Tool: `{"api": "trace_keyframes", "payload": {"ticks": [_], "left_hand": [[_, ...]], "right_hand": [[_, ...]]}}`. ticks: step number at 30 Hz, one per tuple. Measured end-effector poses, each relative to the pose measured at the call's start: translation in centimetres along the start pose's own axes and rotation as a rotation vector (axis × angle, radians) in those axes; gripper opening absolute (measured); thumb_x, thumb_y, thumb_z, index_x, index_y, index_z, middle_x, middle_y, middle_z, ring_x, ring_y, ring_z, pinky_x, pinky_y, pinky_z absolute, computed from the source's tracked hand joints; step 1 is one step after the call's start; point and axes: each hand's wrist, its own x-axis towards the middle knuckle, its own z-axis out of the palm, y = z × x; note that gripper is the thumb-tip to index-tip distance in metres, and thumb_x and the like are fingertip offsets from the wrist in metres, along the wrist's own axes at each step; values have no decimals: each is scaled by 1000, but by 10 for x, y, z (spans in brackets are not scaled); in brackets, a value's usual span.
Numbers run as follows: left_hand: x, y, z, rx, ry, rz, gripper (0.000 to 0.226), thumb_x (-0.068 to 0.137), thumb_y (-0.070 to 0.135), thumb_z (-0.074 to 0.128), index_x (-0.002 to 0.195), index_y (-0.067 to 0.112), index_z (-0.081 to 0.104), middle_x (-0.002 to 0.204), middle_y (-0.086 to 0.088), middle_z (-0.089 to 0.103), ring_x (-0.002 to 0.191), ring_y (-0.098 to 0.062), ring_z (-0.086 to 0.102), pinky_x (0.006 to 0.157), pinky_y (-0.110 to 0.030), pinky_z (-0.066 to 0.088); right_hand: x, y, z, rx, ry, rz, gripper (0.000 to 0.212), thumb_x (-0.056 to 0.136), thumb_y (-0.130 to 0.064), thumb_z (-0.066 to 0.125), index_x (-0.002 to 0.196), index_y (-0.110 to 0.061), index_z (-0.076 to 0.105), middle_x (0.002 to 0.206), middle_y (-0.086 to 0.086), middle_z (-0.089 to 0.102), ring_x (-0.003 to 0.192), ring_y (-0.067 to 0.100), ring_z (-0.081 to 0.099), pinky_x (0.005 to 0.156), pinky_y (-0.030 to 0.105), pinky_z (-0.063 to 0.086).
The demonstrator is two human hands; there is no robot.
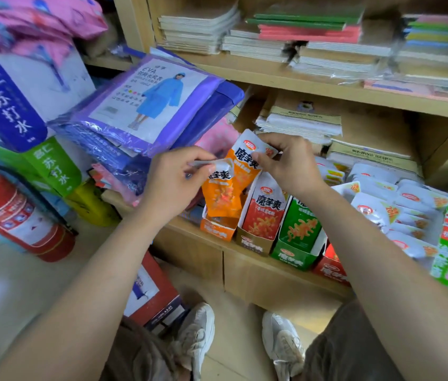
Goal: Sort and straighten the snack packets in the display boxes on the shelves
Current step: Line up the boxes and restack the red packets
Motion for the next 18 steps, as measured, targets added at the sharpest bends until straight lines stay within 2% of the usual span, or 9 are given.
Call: {"api": "trace_keyframes", "payload": {"ticks": [2,5,6,8,11,14,16,18], "left_hand": [[2,3,4,96,36,91,11,88,14,73,99,14,77,90,7,74,81,-8,72,75,-37,60],[3,6,0,156,101,194,11,88,14,73,97,11,78,89,3,74,80,-13,71,72,-37,59],[3,5,-1,173,115,216,10,88,14,74,97,11,78,89,2,74,80,-12,71,72,-36,58],[3,2,-1,201,108,249,9,88,14,75,96,12,78,88,2,75,80,-13,69,73,-35,57],[2,-8,8,198,-23,207,10,87,15,77,97,15,79,90,3,75,80,-11,69,73,-37,59],[-2,-16,24,264,-160,104,16,85,12,78,99,18,79,95,2,76,81,-10,69,75,-37,59],[-3,-21,33,336,-162,79,23,83,8,79,104,18,78,101,0,75,87,-17,70,77,-36,58],[-3,-25,39,481,-129,96,36,80,11,81,114,21,74,110,2,70,100,-22,64,75,-35,55]], "right_hand": [[-1,-3,-2,-21,15,-28,30,90,-19,70,120,-19,72,106,-1,75,89,16,70,78,42,57],[2,-5,-10,-69,76,-109,31,92,-13,68,122,-18,72,91,-10,67,75,3,57,70,18,47],[2,-5,-10,-103,56,-132,32,92,-11,68,123,-18,72,86,-13,62,70,3,52,68,14,43],[0,-5,-2,-166,-68,-146,34,92,-8,67,124,-18,71,85,-8,65,70,4,52,71,20,46],[-5,-3,9,-185,-254,-88,40,92,-3,66,128,-20,68,100,9,75,84,18,67,80,33,53],[-5,-1,-4,-71,-196,36,47,90,5,60,132,-16,64,103,4,73,89,17,67,87,32,55],[-8,6,-19,-136,-90,27,43,87,5,62,126,-13,68,97,1,71,85,17,66,83,33,56],[-15,12,-30,-275,-53,-24,33,84,0,69,115,-12,74,93,3,72,85,23,66,79,43,57]]}}
